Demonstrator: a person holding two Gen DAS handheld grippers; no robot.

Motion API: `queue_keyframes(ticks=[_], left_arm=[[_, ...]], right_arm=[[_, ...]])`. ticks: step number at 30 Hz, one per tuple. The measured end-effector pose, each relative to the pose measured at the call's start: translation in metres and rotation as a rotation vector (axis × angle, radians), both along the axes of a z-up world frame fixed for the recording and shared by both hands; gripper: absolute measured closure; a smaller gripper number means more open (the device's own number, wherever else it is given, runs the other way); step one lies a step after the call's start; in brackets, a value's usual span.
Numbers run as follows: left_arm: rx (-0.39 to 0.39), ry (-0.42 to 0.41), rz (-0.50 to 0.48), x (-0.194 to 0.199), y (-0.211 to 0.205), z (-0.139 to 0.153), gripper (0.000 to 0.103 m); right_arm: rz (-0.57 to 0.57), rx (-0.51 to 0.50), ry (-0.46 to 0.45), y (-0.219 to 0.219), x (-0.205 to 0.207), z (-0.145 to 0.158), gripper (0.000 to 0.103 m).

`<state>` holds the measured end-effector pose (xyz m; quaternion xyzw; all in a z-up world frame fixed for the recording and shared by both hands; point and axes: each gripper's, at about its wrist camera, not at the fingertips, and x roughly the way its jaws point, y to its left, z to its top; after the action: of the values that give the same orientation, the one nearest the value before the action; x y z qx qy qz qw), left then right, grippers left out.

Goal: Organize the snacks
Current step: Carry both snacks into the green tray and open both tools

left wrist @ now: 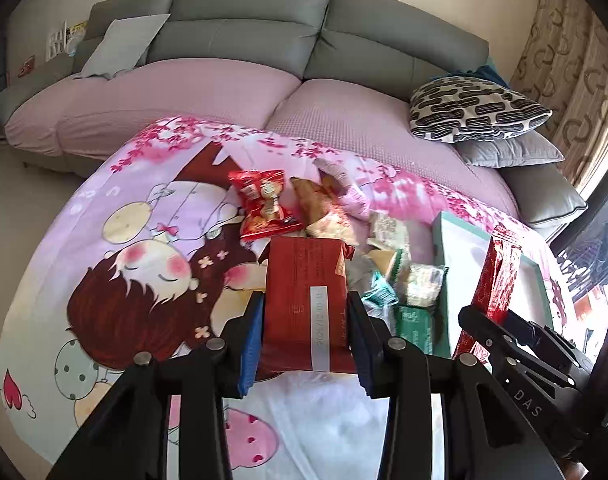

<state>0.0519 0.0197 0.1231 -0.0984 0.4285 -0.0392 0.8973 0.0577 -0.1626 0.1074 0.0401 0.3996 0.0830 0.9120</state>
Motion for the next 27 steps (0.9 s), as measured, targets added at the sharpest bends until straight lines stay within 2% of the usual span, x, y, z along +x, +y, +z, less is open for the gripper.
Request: queue_keyframes(ticks=[8, 16, 18, 21, 27], left_arm=[[-0.017, -0.013, -0.120, 0.028, -0.079, 0.021, 0.062], [-0.054, 0.014, -0.220, 0.060, -0.157, 0.019, 0.062], [-0.071, 0.017, -0.226, 0.070, -0.172, 0.015, 0.062], [-0.081, 0.029, -0.243, 0.085, -0.195, 0.002, 0.062], [-0.048, 0.065, -0.257, 0.112, -0.227, -0.034, 0.062]], right_arm=[[-0.219, -0.018, 0.009, -0.096, 0.008, -0.003, 0.056], [-0.446, -0.037, 0.030, -0.187, 0.012, 0.001, 0.056], [-0.470, -0.046, 0.033, -0.201, 0.015, -0.002, 0.056], [-0.469, -0.003, 0.046, -0.216, 0.021, -0.009, 0.056], [-0.442, -0.012, 0.074, -0.224, 0.045, -0.024, 0.056]])
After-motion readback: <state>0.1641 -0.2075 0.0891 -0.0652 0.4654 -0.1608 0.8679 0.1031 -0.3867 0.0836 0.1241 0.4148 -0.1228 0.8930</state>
